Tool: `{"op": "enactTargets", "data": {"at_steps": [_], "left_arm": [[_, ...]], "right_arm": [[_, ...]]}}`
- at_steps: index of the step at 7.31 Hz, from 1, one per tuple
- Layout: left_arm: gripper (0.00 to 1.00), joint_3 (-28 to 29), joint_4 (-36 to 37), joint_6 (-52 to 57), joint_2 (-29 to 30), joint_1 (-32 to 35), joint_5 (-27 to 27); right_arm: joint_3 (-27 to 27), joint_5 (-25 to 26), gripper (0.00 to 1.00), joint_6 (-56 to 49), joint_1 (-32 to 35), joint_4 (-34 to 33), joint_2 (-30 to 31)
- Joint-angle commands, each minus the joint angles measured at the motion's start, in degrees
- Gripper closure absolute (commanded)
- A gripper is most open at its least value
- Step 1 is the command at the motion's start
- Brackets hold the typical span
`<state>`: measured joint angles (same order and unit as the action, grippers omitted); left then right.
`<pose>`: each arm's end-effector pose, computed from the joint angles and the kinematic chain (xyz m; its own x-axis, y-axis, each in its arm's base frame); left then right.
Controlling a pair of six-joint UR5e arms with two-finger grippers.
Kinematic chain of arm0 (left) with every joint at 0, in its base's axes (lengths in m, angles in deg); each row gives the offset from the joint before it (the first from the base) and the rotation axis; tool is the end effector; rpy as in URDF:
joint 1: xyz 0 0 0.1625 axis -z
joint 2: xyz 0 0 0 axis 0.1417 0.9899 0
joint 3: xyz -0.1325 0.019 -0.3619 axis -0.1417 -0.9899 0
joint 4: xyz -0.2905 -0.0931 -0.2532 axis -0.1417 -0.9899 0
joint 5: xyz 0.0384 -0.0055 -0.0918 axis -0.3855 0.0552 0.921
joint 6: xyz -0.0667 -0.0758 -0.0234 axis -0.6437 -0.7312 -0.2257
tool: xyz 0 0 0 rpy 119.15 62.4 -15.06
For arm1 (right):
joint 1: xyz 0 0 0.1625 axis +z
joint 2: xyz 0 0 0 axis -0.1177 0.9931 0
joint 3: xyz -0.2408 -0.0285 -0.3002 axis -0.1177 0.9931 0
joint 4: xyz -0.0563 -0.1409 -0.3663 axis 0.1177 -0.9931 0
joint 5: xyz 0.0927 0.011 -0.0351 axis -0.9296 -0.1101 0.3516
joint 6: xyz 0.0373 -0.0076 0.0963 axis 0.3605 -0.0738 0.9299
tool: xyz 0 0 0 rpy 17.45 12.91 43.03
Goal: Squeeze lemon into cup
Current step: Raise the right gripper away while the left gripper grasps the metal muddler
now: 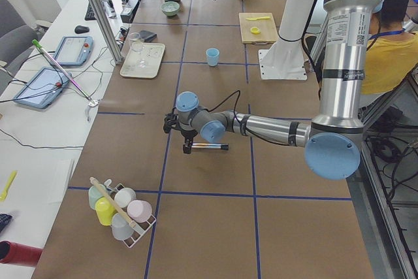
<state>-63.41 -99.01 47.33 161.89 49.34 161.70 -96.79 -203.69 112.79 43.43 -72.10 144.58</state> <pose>0.2168 -0.4740 0.5505 0.6867 0.1179 -0.7173 -0.0553 0.9924 0.1101 -0.2132 -0.3823 0.3608 0.6604 0.0838 0.7462 -0.1293 0.9916 0.0031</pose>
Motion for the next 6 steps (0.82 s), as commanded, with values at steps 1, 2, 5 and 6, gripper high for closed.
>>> {"op": "enactTargets", "data": {"at_steps": [1,2,5,6], "left_arm": [[0.15,2.9,0.1,-2.4,1.8,-1.8,0.1],[0.16,3.0,0.2,-2.4,1.8,-1.9,0.1],[0.29,3.1,0.2,-2.4,1.6,-2.2,0.0],[0.29,3.0,0.2,-2.4,1.7,-2.2,0.0]], "right_arm": [[0.1,-0.2,0.00,-0.2,0.1,0.1,0.1],[0.1,-0.2,0.00,-0.2,0.1,0.1,0.1],[0.1,-0.2,0.00,-0.1,0.0,0.1,0.1],[0.1,-0.3,0.00,-0.1,0.0,0.1,0.1]]}}
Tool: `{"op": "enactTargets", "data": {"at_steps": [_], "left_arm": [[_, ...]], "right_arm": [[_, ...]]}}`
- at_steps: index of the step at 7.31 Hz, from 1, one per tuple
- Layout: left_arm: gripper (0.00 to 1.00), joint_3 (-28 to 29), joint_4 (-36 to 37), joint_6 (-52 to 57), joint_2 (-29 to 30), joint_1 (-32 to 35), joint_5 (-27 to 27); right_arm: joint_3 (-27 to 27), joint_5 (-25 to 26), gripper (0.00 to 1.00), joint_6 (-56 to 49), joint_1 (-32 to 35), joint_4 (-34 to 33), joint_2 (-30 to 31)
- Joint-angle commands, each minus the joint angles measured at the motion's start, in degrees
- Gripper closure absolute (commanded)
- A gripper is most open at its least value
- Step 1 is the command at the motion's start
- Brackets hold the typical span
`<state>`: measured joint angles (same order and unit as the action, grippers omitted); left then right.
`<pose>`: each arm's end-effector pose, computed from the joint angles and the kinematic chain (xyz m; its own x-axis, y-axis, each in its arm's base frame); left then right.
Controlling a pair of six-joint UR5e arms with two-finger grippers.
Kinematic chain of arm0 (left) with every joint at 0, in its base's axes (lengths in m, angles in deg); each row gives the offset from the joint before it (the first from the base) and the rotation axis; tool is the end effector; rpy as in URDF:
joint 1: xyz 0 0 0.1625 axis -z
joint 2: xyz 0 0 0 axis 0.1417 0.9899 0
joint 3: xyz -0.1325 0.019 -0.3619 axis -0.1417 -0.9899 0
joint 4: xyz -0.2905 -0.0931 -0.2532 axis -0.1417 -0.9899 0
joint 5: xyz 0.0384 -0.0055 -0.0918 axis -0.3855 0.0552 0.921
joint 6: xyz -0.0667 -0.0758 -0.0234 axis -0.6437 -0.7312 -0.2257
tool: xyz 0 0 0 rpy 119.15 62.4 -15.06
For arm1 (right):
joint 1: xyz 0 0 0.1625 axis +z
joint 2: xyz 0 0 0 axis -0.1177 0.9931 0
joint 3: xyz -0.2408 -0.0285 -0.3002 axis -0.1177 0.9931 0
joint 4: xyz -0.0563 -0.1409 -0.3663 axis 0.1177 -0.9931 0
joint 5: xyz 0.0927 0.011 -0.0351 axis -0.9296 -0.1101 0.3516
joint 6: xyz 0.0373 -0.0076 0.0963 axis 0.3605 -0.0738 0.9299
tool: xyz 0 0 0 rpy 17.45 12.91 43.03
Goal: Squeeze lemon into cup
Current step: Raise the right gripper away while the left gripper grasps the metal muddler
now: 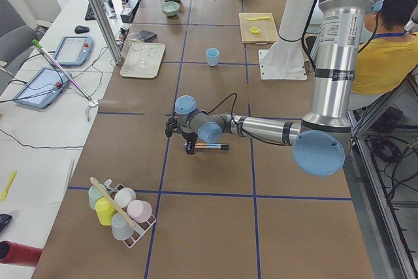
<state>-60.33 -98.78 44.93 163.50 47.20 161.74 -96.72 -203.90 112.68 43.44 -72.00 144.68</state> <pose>0.2404 -0.4742 0.5633 0.6968 0.0844 -0.7123 -0.0651 0.9964 0.0543 -0.2133 -0.3820 0.3617 0.6598 0.0825 0.7469 -0.1259 0.9920 0.0016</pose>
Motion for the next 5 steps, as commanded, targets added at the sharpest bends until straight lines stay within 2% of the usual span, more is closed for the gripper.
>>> {"op": "enactTargets", "data": {"at_steps": [1,2,5], "left_arm": [[0.31,0.0,0.0,0.0,0.1,-0.1,0.0],[0.35,0.0,0.0,0.0,0.1,-0.1,-0.1],[0.36,0.0,0.0,0.0,0.1,-1.3,-0.2]], "right_arm": [[0.0,-0.2,0.00,0.0,0.0,0.0,0.0],[0.0,-0.2,0.00,0.0,0.0,0.0,0.0],[0.1,-0.2,0.00,0.0,0.0,0.0,0.0]]}}
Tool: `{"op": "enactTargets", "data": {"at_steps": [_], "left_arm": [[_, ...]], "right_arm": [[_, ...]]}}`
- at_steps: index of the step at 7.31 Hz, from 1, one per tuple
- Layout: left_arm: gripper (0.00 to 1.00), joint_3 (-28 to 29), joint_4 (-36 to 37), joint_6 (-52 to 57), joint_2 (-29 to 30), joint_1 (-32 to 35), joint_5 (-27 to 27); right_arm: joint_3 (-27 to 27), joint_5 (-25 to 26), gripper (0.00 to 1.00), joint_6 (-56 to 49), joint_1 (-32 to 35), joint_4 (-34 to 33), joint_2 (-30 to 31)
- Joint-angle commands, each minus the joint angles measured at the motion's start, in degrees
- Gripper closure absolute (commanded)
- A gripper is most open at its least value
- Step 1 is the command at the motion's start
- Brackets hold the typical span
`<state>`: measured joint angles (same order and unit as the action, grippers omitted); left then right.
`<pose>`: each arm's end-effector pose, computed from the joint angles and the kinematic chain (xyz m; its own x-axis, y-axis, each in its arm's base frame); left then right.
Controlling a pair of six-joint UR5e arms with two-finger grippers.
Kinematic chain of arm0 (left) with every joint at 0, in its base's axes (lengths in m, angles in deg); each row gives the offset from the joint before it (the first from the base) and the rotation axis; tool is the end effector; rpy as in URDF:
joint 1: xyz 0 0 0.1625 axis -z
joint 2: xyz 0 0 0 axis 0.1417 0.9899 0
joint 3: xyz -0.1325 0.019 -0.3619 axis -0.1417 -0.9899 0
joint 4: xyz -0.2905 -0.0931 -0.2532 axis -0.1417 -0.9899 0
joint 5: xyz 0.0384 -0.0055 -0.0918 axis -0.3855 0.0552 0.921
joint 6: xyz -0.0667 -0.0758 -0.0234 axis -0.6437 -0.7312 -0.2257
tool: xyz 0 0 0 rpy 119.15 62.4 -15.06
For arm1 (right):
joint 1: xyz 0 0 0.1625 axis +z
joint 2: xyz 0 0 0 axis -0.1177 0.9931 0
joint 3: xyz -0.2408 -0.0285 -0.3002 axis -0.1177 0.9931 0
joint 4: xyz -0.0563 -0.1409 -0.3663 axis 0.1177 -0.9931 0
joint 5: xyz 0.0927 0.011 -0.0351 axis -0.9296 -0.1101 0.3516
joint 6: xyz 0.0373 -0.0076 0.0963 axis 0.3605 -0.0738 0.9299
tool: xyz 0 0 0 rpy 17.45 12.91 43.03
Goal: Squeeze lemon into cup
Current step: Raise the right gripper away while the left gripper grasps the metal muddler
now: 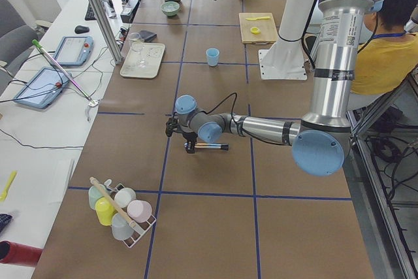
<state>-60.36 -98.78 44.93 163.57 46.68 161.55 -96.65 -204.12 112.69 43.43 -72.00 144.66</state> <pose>0.2448 -0.4726 0.5626 0.6972 0.0917 -0.7110 -0.0726 0.9957 0.0573 -0.2137 -0.3819 0.3620 0.6587 0.0829 0.7478 -0.1234 0.9924 -0.0012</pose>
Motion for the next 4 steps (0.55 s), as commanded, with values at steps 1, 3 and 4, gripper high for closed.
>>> {"op": "enactTargets", "data": {"at_steps": [1,3,4], "left_arm": [[0.44,0.0,0.0,0.0,0.0,-1.0,0.0],[1.00,-0.5,1.4,0.1,0.2,-1.0,0.0],[1.00,-1.3,1.5,0.1,0.2,-1.0,0.0]], "right_arm": [[0.0,0.0,0.00,0.0,0.0,0.0,-0.1],[0.0,0.0,0.00,0.0,0.0,0.0,-0.1],[0.0,0.0,0.00,0.0,0.0,0.0,-0.1]]}}
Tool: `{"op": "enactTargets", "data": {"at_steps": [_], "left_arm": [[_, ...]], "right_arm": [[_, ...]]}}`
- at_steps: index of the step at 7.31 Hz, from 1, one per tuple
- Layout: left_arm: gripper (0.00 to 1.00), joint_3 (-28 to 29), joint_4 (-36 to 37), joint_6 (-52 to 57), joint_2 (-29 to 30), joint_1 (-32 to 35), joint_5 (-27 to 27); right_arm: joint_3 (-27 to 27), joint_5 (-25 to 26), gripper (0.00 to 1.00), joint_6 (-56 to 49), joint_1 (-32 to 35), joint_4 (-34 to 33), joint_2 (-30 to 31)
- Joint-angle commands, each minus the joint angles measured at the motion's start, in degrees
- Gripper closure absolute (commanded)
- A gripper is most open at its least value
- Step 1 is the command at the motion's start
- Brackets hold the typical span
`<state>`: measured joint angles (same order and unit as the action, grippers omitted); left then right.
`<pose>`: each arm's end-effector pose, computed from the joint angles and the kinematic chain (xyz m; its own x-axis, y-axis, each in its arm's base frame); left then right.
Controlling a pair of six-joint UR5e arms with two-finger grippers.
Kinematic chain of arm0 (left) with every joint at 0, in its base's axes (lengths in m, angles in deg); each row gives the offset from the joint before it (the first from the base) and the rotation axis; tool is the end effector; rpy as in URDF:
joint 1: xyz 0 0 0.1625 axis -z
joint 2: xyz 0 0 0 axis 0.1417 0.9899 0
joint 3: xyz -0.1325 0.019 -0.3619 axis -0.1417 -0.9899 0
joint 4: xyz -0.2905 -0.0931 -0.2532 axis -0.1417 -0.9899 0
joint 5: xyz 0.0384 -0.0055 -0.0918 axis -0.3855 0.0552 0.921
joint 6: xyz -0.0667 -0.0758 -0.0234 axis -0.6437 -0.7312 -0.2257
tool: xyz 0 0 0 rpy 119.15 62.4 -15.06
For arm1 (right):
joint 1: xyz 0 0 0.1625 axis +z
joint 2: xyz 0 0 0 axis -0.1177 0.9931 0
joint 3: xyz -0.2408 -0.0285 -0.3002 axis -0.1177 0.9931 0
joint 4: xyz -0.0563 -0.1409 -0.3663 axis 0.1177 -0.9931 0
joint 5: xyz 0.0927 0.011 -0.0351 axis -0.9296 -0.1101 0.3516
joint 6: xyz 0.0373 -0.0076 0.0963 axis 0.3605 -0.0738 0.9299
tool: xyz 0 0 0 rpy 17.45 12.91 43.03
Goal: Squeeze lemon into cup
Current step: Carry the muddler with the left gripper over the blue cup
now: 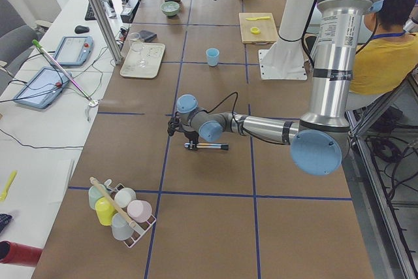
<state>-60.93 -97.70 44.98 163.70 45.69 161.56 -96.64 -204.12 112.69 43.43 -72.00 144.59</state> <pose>0.2533 -0.4688 0.5588 0.6981 0.1008 -0.7089 -0.0907 0.9945 0.0521 -0.2139 -0.3821 0.3615 0.6582 0.0823 0.7483 -0.1234 0.9924 -0.0005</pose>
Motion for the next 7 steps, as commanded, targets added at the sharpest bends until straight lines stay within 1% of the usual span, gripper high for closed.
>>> {"op": "enactTargets", "data": {"at_steps": [1,2,3,4,5,6,7], "left_arm": [[1.00,-2.8,0.3,0.0,-0.2,0.0,0.0],[1.00,-5.5,0.4,0.4,-0.5,0.0,-0.1],[1.00,-10.8,0.1,0.6,-0.5,0.0,-0.2],[1.00,-17.4,0.4,0.2,-0.4,-0.4,-0.3],[1.00,-22.0,3.4,0.1,0.0,-2.5,-0.6],[1.00,-24.9,3.9,0.2,3.4,-6.2,-3.2],[1.00,-27.5,4.3,-2.7,8.3,-10.2,-11.1]], "right_arm": [[0.0,0.0,0.00,0.0,0.0,0.0,0.0],[-0.1,-0.1,0.00,0.0,0.0,0.0,0.1],[-0.2,-0.1,0.00,0.0,0.1,0.0,0.1],[-0.2,-0.1,0.00,0.0,0.1,0.0,0.1],[-0.3,-0.1,0.00,-0.1,0.2,0.1,0.2],[-0.3,-0.2,0.00,-0.4,0.8,0.1,0.2],[-0.3,-0.2,0.00,-0.6,1.1,0.1,0.3]]}}
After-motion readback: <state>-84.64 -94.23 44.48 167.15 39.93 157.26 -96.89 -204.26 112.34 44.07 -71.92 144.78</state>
